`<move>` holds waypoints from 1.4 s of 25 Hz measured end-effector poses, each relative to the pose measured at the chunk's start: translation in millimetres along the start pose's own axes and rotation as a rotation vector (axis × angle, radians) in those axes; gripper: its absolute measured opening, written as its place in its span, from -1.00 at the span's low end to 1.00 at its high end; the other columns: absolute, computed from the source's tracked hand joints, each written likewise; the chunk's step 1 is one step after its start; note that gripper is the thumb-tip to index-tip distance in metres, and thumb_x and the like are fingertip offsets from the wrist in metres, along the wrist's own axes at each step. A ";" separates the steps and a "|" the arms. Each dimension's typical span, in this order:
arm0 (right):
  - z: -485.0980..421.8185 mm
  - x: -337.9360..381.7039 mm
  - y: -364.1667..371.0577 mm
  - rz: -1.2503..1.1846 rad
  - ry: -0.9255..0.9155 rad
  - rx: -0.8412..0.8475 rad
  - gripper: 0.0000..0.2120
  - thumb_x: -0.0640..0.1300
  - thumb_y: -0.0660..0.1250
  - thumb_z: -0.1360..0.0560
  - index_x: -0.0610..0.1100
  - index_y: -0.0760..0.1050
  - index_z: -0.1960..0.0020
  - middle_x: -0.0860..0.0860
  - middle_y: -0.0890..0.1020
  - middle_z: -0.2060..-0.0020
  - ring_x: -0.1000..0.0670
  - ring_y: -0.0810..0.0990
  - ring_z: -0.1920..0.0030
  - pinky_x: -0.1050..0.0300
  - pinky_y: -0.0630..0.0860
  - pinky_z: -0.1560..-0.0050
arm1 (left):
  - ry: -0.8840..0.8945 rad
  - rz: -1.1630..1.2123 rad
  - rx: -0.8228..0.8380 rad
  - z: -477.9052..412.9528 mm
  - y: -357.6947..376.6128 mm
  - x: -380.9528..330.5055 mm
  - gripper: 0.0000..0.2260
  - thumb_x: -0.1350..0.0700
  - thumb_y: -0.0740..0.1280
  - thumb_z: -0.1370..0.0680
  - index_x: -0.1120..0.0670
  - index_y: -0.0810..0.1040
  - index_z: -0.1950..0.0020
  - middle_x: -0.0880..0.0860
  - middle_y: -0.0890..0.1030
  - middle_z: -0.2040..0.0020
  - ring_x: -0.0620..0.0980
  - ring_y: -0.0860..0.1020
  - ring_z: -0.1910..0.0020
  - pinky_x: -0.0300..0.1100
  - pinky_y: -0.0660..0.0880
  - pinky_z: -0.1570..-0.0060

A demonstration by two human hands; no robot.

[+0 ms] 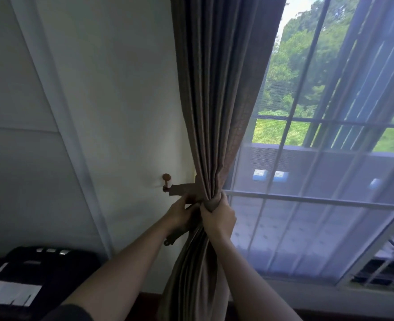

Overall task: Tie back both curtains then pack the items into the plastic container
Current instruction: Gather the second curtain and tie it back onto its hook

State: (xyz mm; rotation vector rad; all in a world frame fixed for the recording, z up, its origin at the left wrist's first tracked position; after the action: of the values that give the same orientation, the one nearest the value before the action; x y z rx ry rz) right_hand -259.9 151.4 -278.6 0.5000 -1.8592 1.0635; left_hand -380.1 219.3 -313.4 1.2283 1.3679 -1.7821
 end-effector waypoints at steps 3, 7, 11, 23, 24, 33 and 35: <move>-1.7 2.2 -3.7 0.007 0.002 0.030 -0.52 -0.06 0.38 -0.39 0.04 0.36 -0.28 -0.03 0.64 0.11 -0.10 0.61 0.09 0.10 0.55 0.16 | -0.016 0.030 -0.045 -4.3 3.4 2.1 -0.80 0.09 0.27 -0.58 0.05 0.46 -0.19 -0.06 0.53 -0.04 -0.20 0.50 0.10 -0.45 0.44 0.33; -5.6 13.0 -4.8 -0.011 0.006 0.071 -0.67 0.10 0.38 -0.35 0.03 0.45 -0.06 0.07 0.60 0.20 0.00 0.57 0.17 0.24 0.39 0.32 | 0.014 -0.076 -0.070 -6.9 0.5 4.3 -0.77 0.16 0.24 -0.57 0.08 0.49 -0.23 0.13 0.59 -0.05 0.12 0.59 -0.01 -0.02 0.57 -0.02; -12.4 23.1 -3.8 0.049 0.010 0.095 -0.71 0.07 0.31 -0.39 -0.02 0.44 -0.05 -0.02 0.62 0.15 -0.11 0.58 0.10 0.13 0.46 0.18 | 0.075 -0.338 -0.072 -8.3 6.7 2.6 -0.70 0.17 0.13 -0.62 0.16 0.45 -0.33 0.23 0.58 -0.12 0.20 0.58 -0.08 -0.06 0.50 -0.09; -31.4 13.2 -25.7 0.009 0.035 0.125 -0.80 -0.04 0.34 -0.42 -0.07 0.53 -0.01 0.05 0.51 0.29 0.00 0.47 0.25 0.17 0.39 0.25 | 0.555 -0.901 -0.212 -18.1 -26.1 -14.0 -0.82 0.25 0.48 -0.40 0.18 0.63 0.01 0.10 0.61 0.09 0.04 0.59 0.15 -0.19 0.56 0.23; -34.2 11.7 -27.3 0.011 0.038 0.135 -0.82 -0.04 0.35 -0.42 -0.07 0.53 0.01 0.05 0.52 0.29 0.00 0.48 0.24 0.18 0.39 0.28 | 0.609 -0.880 -0.229 -17.4 -29.2 -15.3 -0.88 0.21 0.41 -0.48 0.20 0.61 0.00 0.10 0.60 0.08 0.08 0.59 0.13 -0.14 0.59 0.20; -38.6 13.7 -22.7 -0.052 0.014 0.113 -0.90 -0.08 0.39 -0.39 -0.04 0.47 0.16 0.10 0.54 0.36 0.03 0.53 0.28 0.26 0.39 0.39 | 0.383 -0.821 -0.100 -27.8 -45.5 11.0 -0.64 0.06 0.02 -0.61 0.24 0.53 -0.01 0.21 0.59 0.09 0.17 0.60 0.18 -0.05 0.60 0.21; -37.8 14.1 -22.9 -0.036 -0.016 0.158 -0.87 -0.05 0.39 -0.39 -0.05 0.51 0.10 0.06 0.58 0.29 0.00 0.56 0.21 0.20 0.47 0.30 | 0.333 -0.707 -0.087 -29.5 -20.6 -0.4 -0.71 0.13 0.10 -0.61 0.21 0.49 -0.21 0.17 0.51 -0.16 0.15 0.53 -0.10 -0.04 0.50 -0.12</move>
State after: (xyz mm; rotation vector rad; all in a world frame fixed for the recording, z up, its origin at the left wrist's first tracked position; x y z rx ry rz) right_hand -231.8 171.6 -247.6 0.6330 -1.7816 1.1914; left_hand -388.1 253.6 -306.0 1.1017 2.2591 -1.9797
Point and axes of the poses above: each hand's wrist, its own z-axis away from the middle knuckle, its own y-axis out of the palm, x = y × z, the point moved 7 cm from there along -z, towards the middle knuckle
